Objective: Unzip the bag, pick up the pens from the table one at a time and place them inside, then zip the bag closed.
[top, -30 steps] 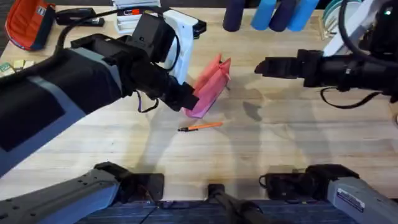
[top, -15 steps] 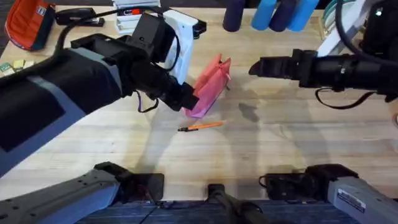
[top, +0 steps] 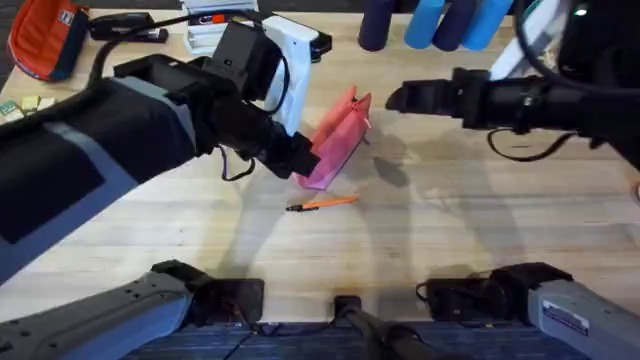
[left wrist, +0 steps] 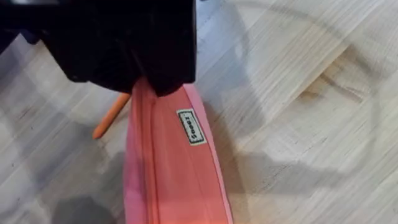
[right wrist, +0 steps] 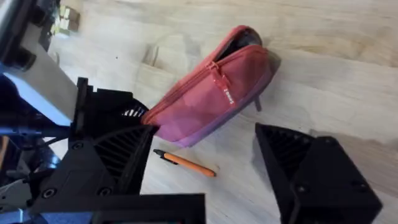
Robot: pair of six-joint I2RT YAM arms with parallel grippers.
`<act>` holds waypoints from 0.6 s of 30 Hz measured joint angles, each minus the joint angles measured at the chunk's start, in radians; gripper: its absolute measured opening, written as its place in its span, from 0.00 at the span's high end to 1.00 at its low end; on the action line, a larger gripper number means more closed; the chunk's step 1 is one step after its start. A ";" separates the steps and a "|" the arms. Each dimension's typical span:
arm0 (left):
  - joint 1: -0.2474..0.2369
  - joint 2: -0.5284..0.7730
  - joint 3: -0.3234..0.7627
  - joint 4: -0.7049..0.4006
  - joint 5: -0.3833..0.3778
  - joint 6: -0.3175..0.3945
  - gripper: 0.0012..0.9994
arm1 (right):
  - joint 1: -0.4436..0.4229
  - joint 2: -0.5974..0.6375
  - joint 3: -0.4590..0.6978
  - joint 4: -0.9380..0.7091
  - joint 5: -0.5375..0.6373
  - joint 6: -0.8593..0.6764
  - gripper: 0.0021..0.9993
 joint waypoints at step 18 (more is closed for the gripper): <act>0.000 0.000 0.000 -0.003 0.000 0.000 0.96 | 0.117 0.265 0.000 0.213 0.057 0.004 0.00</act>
